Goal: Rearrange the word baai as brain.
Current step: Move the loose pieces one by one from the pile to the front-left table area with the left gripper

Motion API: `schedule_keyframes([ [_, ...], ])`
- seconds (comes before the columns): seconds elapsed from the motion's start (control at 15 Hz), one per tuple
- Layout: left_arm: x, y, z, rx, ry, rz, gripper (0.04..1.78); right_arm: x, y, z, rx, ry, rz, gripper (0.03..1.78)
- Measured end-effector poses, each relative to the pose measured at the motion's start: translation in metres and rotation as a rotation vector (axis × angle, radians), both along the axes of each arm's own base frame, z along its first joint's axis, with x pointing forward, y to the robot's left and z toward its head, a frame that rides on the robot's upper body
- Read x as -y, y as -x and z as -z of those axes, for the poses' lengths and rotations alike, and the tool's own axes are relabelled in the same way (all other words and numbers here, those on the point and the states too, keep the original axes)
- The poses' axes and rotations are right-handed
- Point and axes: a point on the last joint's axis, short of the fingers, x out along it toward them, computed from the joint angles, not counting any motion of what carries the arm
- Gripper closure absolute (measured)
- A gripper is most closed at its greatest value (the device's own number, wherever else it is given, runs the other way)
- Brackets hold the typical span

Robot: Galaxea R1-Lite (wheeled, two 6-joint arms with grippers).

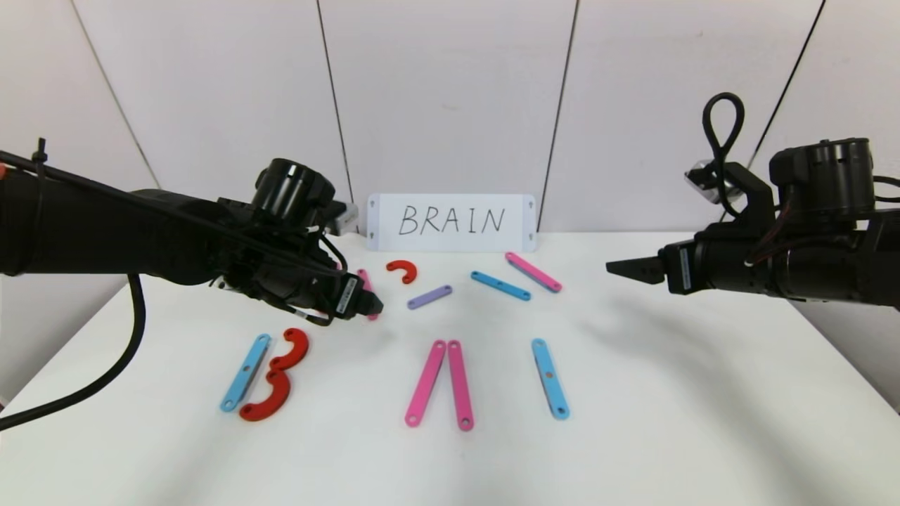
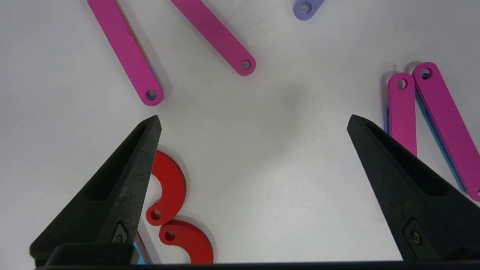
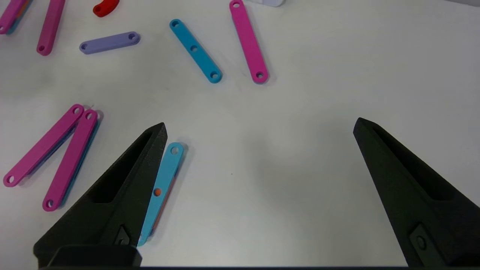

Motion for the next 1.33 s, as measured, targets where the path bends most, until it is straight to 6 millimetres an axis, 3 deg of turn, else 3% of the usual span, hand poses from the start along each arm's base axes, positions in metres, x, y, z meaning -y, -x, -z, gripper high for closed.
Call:
schedule_keyframes([
  [0.4,0.006,-0.013,0.007,0.033,0.027,-0.009,0.08,0.002,-0.010,0.014,-0.043,0.005,0.014,0.07],
  [0.8,0.013,-0.035,0.009,0.051,0.086,-0.194,0.08,0.003,-0.011,0.017,-0.055,0.006,0.017,0.07],
  [1.33,0.021,-0.052,0.022,-0.015,0.122,-0.282,0.08,0.003,-0.011,0.020,-0.063,0.008,0.015,0.07],
])
